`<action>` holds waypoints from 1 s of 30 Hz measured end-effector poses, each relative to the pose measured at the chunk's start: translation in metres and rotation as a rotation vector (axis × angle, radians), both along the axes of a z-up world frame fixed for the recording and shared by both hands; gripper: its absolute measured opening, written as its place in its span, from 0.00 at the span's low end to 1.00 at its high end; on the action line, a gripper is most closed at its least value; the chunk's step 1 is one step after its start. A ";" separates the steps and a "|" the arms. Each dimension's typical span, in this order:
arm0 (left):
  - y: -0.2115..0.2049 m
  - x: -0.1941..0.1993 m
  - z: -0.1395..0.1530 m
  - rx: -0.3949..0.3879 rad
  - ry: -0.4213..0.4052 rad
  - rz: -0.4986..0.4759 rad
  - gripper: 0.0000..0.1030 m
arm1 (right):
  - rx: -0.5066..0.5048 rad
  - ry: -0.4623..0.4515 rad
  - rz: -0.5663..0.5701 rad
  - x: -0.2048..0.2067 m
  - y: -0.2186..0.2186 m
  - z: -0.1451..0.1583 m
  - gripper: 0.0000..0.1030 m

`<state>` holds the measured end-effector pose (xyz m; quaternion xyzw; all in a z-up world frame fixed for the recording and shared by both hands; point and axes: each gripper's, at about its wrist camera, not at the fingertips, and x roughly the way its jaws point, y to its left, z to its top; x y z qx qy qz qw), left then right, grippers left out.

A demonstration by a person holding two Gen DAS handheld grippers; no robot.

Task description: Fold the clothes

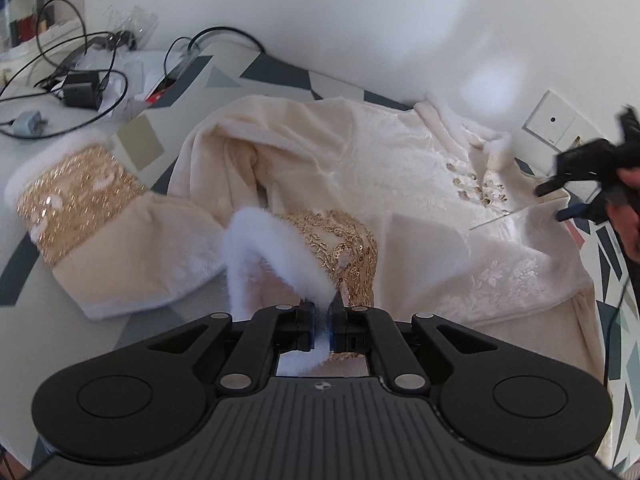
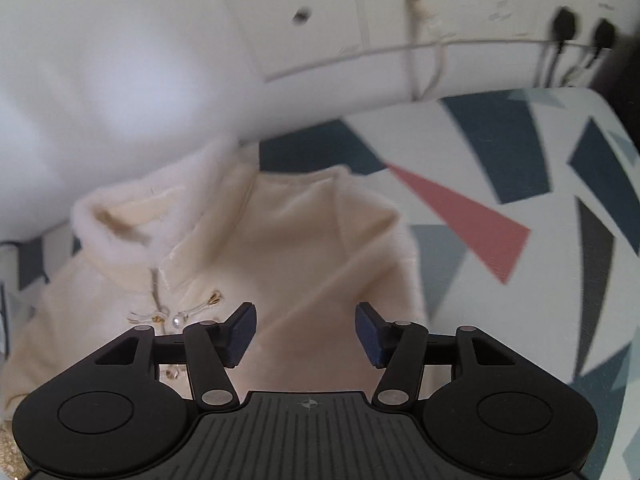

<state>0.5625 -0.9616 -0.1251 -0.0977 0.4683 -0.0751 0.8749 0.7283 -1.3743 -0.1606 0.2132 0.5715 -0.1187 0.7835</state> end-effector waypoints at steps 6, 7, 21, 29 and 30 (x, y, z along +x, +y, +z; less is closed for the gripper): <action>0.007 -0.005 -0.009 -0.026 0.018 0.025 0.06 | -0.081 0.083 -0.025 0.020 0.011 -0.016 0.30; 0.007 -0.004 -0.009 -0.025 0.013 0.024 0.06 | -0.093 0.066 -0.018 0.017 0.010 -0.013 0.08; -0.058 0.063 0.025 0.136 -0.251 -0.158 0.06 | 0.315 -0.257 -0.514 -0.043 -0.123 -0.015 0.02; -0.082 0.155 -0.007 0.200 -0.187 -0.193 0.06 | 0.427 -0.285 -0.625 -0.050 -0.148 -0.044 0.03; -0.080 0.161 -0.014 0.201 -0.157 -0.185 0.06 | 0.428 -0.292 -0.611 -0.050 -0.152 -0.045 0.03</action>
